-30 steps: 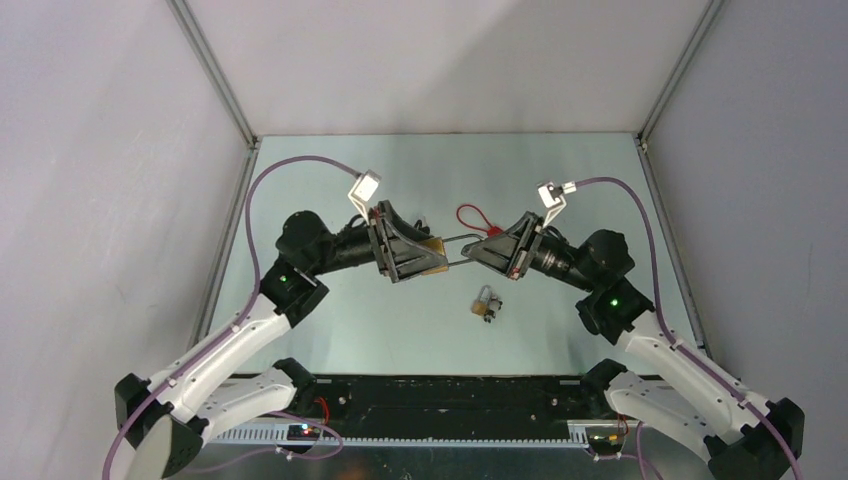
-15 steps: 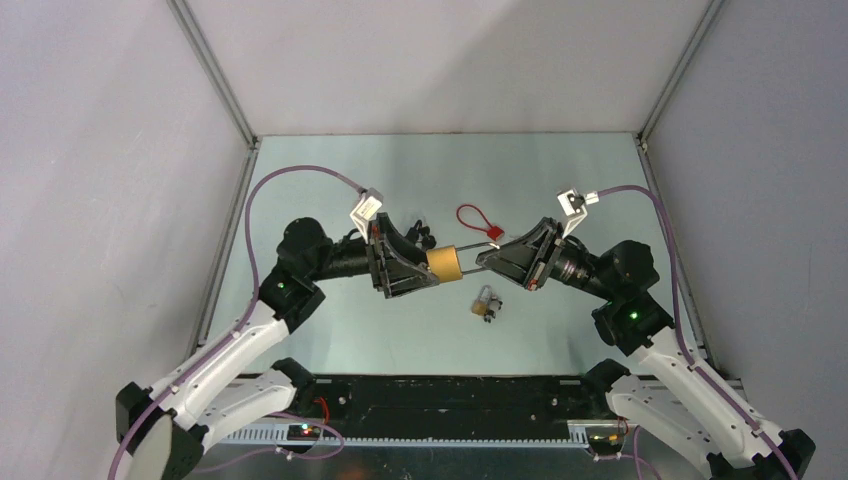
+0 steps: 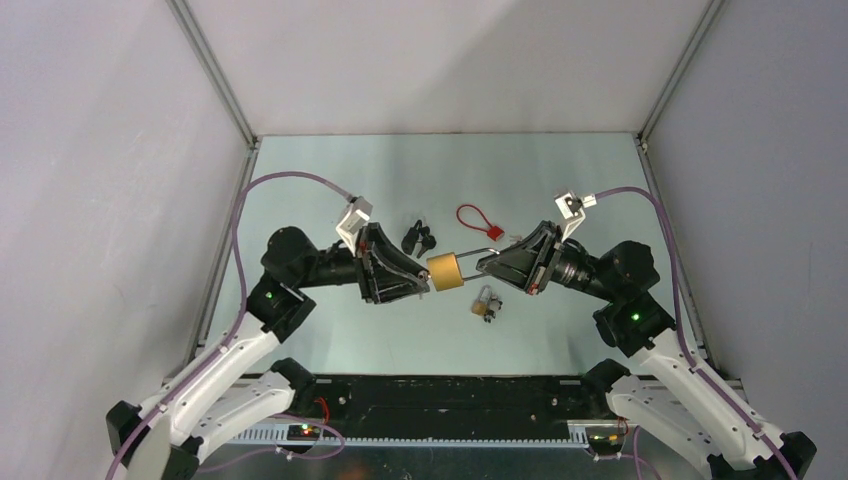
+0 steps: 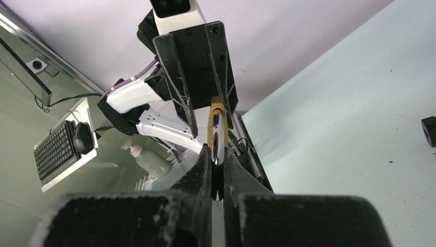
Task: Lock with the key
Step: Lock the lock.
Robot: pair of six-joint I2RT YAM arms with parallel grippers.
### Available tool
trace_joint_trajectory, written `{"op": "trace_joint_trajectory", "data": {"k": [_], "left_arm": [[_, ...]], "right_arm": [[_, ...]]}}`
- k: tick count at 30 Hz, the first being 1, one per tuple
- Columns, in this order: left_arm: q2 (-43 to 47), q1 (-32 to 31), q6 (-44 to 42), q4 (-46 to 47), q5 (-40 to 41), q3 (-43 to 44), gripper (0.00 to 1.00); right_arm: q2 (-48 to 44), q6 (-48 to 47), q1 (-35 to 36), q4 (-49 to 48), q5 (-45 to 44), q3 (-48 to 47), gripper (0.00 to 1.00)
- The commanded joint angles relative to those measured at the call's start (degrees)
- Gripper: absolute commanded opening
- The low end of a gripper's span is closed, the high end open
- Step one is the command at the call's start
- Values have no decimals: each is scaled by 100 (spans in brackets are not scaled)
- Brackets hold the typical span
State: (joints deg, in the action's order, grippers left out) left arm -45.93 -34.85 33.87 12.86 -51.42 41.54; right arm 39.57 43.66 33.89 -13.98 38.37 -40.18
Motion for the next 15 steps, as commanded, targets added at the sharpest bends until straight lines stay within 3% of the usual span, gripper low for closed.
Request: {"op": "trace_joint_trajectory", "data": {"k": [1, 10, 15], "left_arm": [[-150, 15, -72, 116, -163, -17, 42], [-154, 13, -87, 111, -45, 23, 3], [-6, 36, -153, 104, 193, -31, 0]], "right_arm": [[-129, 78, -23, -663, 43, -332, 0], [-188, 11, -34, -571, 20, -332, 0], [-312, -90, -69, -444, -143, -332, 0]]}}
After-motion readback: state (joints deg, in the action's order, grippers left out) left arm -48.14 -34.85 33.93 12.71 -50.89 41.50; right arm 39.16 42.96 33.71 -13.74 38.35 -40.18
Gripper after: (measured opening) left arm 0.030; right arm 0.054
